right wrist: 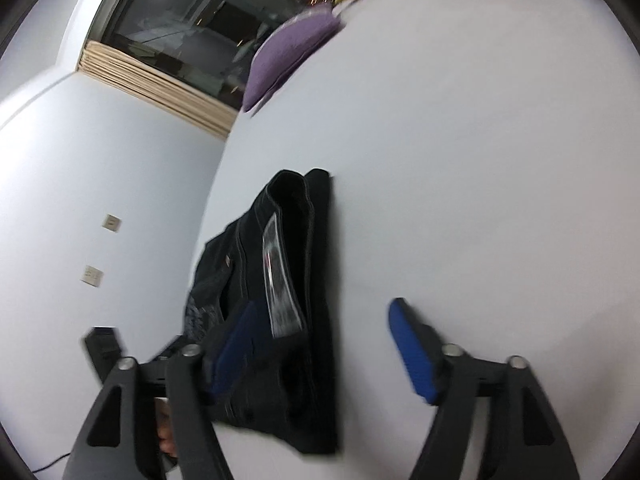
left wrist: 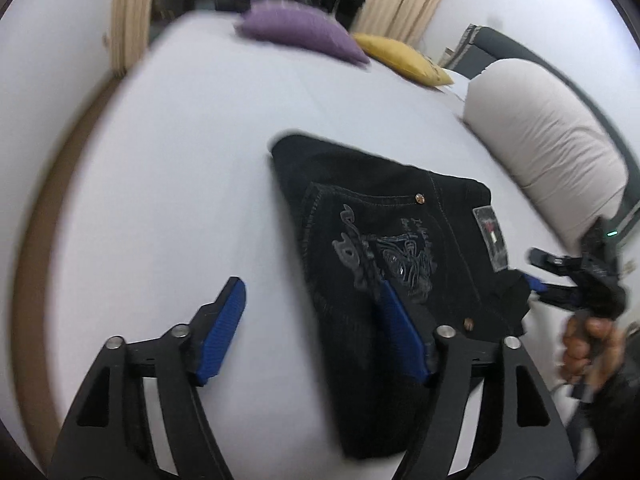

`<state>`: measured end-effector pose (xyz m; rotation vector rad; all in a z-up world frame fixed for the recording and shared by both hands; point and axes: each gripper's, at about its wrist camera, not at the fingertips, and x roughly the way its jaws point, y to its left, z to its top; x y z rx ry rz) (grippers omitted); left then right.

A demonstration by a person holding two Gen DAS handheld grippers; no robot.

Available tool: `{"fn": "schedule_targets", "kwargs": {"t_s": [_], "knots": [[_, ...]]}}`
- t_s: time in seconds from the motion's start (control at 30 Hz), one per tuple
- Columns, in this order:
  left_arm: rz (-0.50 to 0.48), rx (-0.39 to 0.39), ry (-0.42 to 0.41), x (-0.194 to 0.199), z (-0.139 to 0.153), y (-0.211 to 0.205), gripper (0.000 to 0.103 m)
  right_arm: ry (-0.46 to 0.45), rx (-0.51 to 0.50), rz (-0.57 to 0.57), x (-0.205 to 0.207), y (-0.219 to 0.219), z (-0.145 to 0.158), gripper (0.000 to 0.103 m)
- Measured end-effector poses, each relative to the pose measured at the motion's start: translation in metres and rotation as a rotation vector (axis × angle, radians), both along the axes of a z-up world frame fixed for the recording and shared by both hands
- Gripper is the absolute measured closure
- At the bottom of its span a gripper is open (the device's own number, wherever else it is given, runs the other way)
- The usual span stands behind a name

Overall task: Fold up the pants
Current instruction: 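Open the right tool and withdraw both tools from the jeans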

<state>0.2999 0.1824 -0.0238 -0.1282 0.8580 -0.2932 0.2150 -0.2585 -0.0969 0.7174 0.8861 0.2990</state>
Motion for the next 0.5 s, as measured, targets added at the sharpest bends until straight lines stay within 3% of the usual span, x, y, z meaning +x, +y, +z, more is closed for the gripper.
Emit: {"fn": "schedule_targets", "kwargs": {"t_s": [0.07,0.13,0.2,0.27,0.37,0.5], "knots": [[0.018,0.074,-0.101,-0.032,0.025,-0.003,0.028,-0.015,-0.080,-0.028,-0.025,0.004,0.015,0.029],[0.050,0.155,-0.218,-0.061,0.055,-0.020,0.010,-0.064,-0.157,-0.054,-0.051,0.013,0.034,0.028],[0.091,0.220,-0.342,-0.091,0.087,-0.038,0.001,-0.118,-0.225,-0.083,-0.073,0.017,0.052,0.023],[0.141,0.284,-0.494,-0.128,0.119,-0.047,0.000,-0.199,-0.300,-0.107,-0.096,0.027,0.081,0.020],[0.218,0.347,-0.623,-0.169,0.162,-0.059,0.000,-0.338,-0.413,-0.166,-0.128,0.036,0.126,0.004],[0.278,0.315,-0.691,-0.214,0.211,-0.063,0.000,-0.568,-0.533,-0.298,-0.170,0.047,0.197,0.000]]}}
